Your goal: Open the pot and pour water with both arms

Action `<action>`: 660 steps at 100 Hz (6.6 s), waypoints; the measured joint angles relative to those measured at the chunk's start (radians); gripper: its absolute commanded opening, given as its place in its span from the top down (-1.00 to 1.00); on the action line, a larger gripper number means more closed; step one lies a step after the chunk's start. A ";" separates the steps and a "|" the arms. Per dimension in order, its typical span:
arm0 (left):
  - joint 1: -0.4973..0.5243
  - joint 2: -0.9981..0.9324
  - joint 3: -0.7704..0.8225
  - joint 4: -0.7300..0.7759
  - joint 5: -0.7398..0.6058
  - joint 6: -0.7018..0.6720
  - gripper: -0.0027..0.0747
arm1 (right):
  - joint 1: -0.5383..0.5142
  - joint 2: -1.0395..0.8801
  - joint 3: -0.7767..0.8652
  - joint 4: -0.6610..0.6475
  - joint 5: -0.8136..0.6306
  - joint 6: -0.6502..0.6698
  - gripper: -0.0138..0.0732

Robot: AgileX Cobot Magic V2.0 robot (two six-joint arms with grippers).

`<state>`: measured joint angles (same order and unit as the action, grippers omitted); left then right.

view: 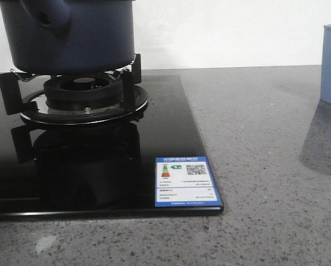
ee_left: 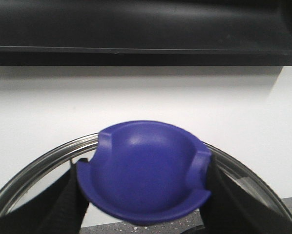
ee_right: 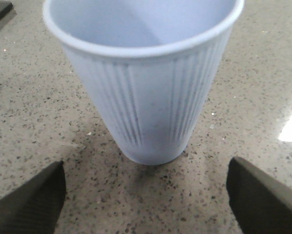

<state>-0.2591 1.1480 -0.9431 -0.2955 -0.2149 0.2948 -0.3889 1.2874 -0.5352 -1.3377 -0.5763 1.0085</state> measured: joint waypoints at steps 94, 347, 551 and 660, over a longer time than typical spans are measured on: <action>-0.207 0.165 0.000 0.002 -0.035 0.000 -0.07 | 0.000 -0.414 0.037 -0.043 -0.295 0.278 -0.70; 0.171 -0.276 0.064 0.052 0.198 0.000 0.98 | -0.001 -0.499 0.037 0.397 -0.142 0.072 0.81; 0.206 -0.916 0.769 0.187 0.163 -0.019 0.98 | 0.086 -0.676 0.315 0.420 0.003 -0.220 0.81; 0.263 -1.150 0.942 0.218 0.262 -0.158 0.98 | 0.086 -0.676 0.315 0.420 0.003 -0.220 0.81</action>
<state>0.0035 -0.0020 -0.0012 -0.0774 0.0475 0.1372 -0.3032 0.6114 -0.2201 -0.9174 -0.5731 0.7883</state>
